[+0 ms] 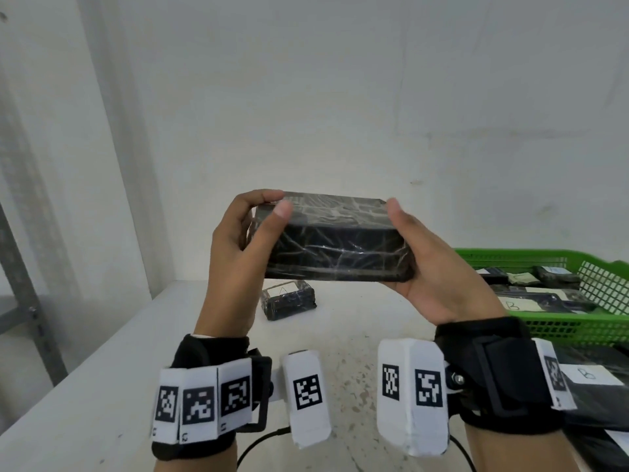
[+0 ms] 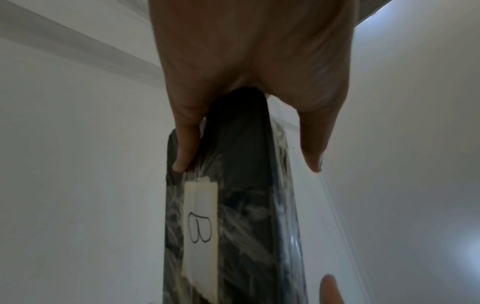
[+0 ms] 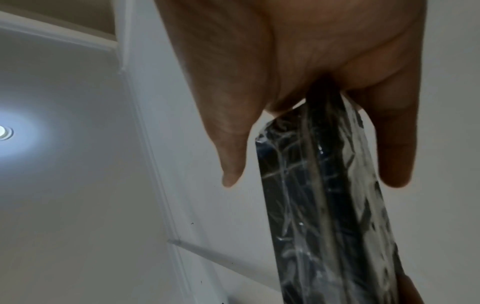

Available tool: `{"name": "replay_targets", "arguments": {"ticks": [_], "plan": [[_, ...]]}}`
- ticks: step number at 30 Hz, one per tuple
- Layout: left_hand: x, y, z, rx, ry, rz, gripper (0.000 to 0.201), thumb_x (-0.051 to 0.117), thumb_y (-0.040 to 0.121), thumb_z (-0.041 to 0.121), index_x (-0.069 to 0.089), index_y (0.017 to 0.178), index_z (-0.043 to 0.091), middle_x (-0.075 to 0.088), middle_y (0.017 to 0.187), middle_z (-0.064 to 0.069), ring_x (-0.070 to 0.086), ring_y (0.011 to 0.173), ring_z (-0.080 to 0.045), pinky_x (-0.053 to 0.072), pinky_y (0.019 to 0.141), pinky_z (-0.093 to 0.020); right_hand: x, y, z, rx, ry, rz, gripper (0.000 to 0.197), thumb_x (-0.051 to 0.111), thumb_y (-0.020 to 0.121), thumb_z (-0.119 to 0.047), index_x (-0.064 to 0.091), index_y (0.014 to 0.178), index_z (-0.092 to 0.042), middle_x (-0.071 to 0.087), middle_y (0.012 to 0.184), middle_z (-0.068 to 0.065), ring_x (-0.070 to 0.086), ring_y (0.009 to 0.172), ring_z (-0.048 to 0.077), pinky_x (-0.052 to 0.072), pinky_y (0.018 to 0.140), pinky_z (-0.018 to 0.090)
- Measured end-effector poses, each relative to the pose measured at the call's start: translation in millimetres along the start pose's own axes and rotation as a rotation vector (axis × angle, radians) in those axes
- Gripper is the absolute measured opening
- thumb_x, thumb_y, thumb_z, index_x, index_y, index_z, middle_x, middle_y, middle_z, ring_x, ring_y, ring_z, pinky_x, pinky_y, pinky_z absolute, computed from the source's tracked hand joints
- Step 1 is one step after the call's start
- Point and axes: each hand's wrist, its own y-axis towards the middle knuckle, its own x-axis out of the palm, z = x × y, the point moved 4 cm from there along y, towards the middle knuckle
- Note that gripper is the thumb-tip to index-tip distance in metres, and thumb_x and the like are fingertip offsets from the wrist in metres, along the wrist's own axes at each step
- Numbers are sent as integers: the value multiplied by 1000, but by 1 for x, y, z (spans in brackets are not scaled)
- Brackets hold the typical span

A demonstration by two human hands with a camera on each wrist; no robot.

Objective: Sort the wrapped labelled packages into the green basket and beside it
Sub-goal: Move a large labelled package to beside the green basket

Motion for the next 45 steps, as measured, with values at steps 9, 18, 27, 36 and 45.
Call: {"name": "replay_targets", "arguments": {"ticks": [9,18,27,36,45], "plan": [[-3,5,-22,-374,-68,-101,73,76,73,37,51,135,8,74,111,-8,73,96,-22,57,69,-31,-5,-7,-14,-210,-21,30,96,74,62,-27,32,148,-36,76,99,3,70,106,20,48,98,34],[-14,5,-18,-314,-72,-41,53,73,75,40,64,121,14,75,107,-6,72,98,-21,57,71,-28,-13,-1,-5,-40,4,-85,87,77,70,1,39,146,-19,71,115,19,68,107,32,49,98,44],[-10,5,-15,-318,-81,-35,41,65,84,31,67,114,3,76,103,-10,74,89,-19,56,65,-23,-9,4,0,-61,-43,-48,55,74,80,-33,61,127,-7,73,113,10,70,104,25,57,88,35],[-7,4,-28,-456,2,-3,47,66,84,45,68,109,5,76,100,-8,73,83,-16,55,66,-27,-9,5,2,-56,-144,98,51,69,82,-42,65,118,-6,76,101,4,72,96,18,56,78,27],[4,2,-17,-387,-2,8,58,62,76,58,68,109,11,76,97,-1,73,89,-15,55,63,-21,-9,9,9,11,-213,280,56,54,90,-58,65,113,-8,75,105,7,72,95,20,57,90,39]]}}
